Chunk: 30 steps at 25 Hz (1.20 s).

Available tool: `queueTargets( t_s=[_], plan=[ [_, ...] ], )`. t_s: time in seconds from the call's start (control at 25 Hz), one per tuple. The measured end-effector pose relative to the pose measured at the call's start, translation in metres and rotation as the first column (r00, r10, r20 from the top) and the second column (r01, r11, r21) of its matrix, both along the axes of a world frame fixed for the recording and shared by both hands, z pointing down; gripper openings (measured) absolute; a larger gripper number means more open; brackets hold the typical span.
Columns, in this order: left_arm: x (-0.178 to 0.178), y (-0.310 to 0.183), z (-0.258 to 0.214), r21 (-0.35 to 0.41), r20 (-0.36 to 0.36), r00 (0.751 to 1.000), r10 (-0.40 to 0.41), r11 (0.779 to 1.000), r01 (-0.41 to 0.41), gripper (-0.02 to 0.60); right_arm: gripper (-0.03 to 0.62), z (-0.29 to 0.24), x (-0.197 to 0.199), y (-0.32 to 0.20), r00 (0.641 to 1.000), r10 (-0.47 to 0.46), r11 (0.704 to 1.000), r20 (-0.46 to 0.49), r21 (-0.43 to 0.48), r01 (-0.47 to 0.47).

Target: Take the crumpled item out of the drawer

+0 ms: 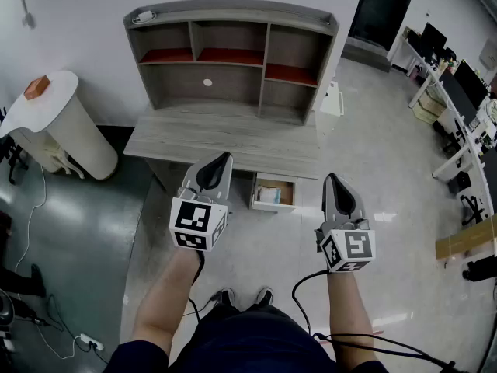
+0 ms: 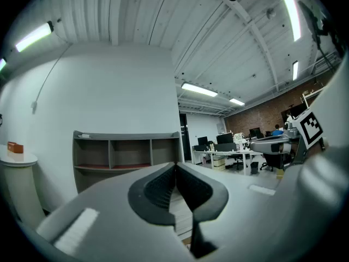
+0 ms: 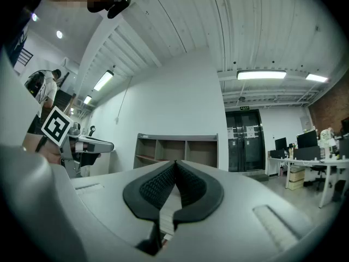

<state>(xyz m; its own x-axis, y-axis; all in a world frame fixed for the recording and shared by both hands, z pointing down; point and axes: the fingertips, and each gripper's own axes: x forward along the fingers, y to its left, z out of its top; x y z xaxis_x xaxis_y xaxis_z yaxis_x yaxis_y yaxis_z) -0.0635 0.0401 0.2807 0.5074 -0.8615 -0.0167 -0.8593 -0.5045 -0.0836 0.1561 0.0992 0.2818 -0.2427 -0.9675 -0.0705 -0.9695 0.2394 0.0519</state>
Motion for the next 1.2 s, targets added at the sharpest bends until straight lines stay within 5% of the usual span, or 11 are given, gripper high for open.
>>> queueTargets(
  t_s=[1.2],
  plan=[
    [0.060,0.000,0.021,-0.060,0.032,0.991,-0.129,0.990,0.131,0.005,0.006,0.029,0.067,-0.025,0.992,-0.121,0.992,0.048,-0.018,0.122]
  ],
)
